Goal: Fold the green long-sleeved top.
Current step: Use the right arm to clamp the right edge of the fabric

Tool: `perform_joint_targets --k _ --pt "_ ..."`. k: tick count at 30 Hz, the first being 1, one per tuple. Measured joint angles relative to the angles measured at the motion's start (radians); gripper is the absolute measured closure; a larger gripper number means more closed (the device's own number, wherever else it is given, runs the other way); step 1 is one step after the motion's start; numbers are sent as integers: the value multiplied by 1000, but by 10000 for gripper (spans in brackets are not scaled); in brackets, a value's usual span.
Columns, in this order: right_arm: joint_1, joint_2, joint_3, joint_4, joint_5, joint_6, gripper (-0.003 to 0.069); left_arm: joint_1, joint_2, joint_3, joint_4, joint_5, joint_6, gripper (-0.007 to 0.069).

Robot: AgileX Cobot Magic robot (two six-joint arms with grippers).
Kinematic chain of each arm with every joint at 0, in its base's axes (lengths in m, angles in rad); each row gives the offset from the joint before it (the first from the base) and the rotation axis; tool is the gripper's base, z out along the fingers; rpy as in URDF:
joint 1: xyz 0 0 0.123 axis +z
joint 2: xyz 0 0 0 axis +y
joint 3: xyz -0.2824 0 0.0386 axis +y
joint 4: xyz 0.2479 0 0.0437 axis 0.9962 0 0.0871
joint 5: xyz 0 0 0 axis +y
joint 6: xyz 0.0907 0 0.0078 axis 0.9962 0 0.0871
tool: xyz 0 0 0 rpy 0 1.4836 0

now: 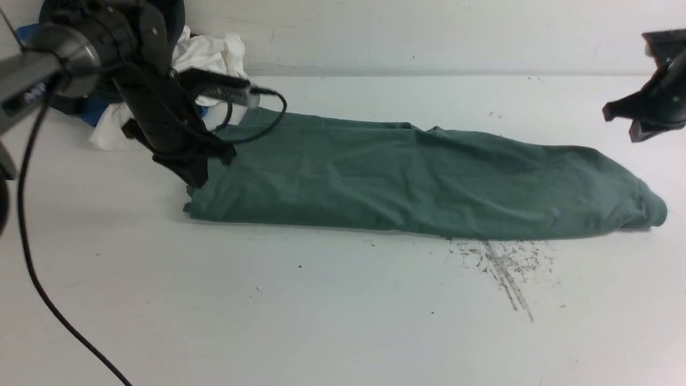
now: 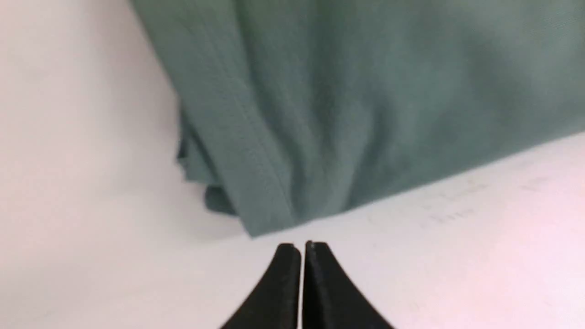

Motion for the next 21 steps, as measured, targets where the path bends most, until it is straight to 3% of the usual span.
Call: perform_joint_targets --k 7,11,14,18,21 --pt "-85 -44 50 121 91 4 438 11 -265 61 -1 22 14 631" --pt "-138 -6 178 163 99 7 235 11 -484 202 -9 -21 17 631" --pt "-137 30 203 182 100 12 134 11 -596 251 -11 -51 3 631" --pt "-126 71 201 216 93 34 99 11 -712 280 -11 -45 2 631" --pt "-115 81 196 256 89 32 163 11 -794 307 -3 -15 2 631"
